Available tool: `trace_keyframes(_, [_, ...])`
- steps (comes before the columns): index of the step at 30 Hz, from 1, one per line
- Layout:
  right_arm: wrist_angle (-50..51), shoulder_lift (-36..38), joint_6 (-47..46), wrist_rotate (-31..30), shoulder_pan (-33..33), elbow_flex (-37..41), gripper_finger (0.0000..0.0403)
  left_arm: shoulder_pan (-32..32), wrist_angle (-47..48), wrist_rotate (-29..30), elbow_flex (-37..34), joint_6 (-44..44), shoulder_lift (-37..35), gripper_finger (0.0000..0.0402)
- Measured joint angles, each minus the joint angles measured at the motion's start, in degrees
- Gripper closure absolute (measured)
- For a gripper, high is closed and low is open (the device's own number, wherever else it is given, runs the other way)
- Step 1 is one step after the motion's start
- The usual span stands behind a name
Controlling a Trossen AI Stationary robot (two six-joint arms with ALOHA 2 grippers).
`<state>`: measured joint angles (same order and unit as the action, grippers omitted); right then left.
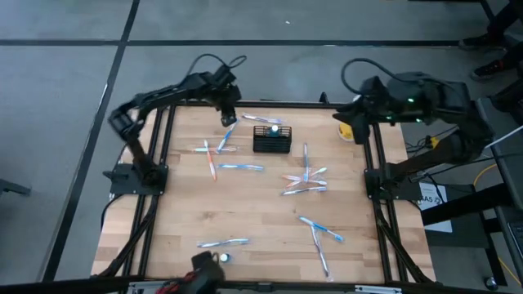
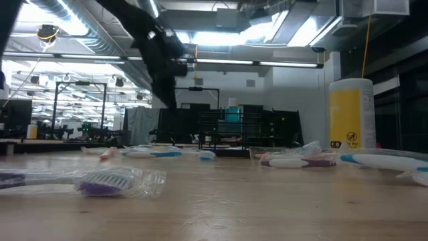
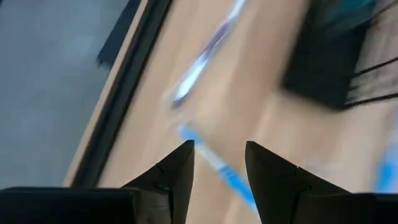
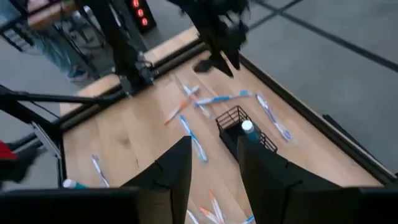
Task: Pick & Place toothbrushing station
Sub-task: Put the purple toothbrush into the black mesh organizer
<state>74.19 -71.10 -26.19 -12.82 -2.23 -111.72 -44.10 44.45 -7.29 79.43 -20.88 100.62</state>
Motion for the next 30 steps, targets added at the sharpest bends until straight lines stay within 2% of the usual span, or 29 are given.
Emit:
trace_keyframes(4, [0.00, 0.73, -1.74, -2.50, 2.84, 0.00, 0.0270, 0.19, 6.24, 8.02, 8.01, -7.03, 9.60, 0.0263])
trace_keyframes(6, [0.12, 0.75, -2.88, -3.73, 4.25, 0.00, 0.0270, 0.23, 7.82, 10.03, 12.56, -8.89, 13.94, 0.0261])
trace_keyframes(8, [0.57, 0.74, -4.73, -4.93, 5.69, 0.02, 0.0270, -0.37, 9.52, 8.02, 17.56, -8.87, 17.37, 0.0257])
trace_keyframes(13, [1.01, 0.67, -9.29, -9.26, 9.06, 0.02, 0.0270, -2.86, 10.15, -3.45, 25.51, -6.71, 22.50, 0.0247])
trace_keyframes(18, [0.97, 0.67, -12.20, -12.62, 11.85, 0.02, 0.0270, -4.40, 11.26, -15.21, 26.72, -7.15, 24.48, 0.0244])
trace_keyframes(23, [0.83, 0.64, -13.58, -16.21, 13.97, 0.02, 0.0270, -4.72, 10.45, -15.42, 26.65, -9.91, 25.09, 0.0245])
trace_keyframes(30, [-0.55, 0.64, -14.31, -16.81, 15.32, 0.02, 0.0270, -3.78, 9.75, -10.99, 26.64, -11.06, 27.88, 0.0245])
